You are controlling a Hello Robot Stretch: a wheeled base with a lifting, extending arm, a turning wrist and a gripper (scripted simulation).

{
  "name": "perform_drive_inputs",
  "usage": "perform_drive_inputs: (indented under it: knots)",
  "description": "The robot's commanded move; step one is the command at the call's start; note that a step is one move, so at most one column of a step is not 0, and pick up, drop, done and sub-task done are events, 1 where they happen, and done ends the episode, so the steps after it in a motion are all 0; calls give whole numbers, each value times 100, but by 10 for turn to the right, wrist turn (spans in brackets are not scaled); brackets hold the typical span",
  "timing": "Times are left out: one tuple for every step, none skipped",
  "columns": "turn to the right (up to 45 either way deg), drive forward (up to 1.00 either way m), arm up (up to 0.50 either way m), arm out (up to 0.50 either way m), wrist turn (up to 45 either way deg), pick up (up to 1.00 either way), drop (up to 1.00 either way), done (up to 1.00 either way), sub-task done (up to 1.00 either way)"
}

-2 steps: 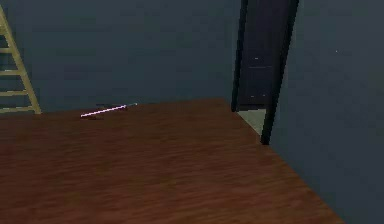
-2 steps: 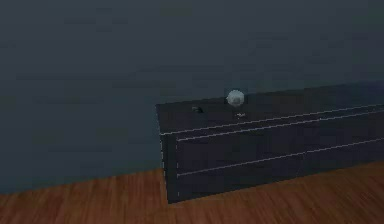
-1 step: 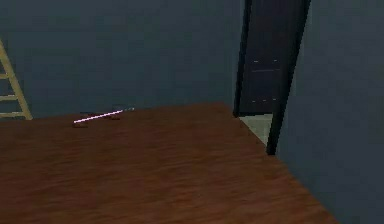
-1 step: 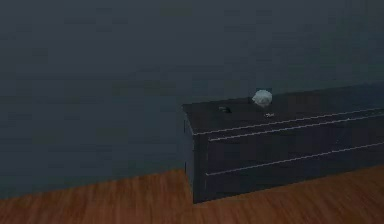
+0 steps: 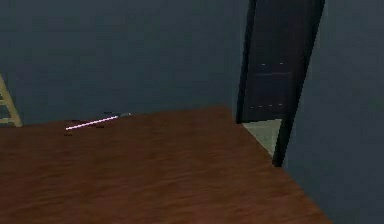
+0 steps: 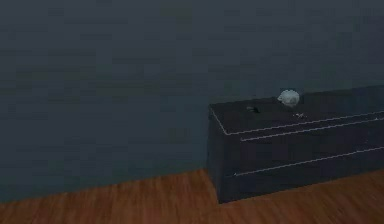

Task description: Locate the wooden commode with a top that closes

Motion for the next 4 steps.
perform_drive_inputs:
  knots:
    - [150, 0, 0, 0, 0, 0, 0, 0, 0]
    - [0, 100, 0, 0, 0, 0, 0, 0, 0]
    - [0, 85, 0, 0, 0, 0, 0, 0, 0]
    - [210, 0, 0, 0, 0, 0, 0, 0, 0]
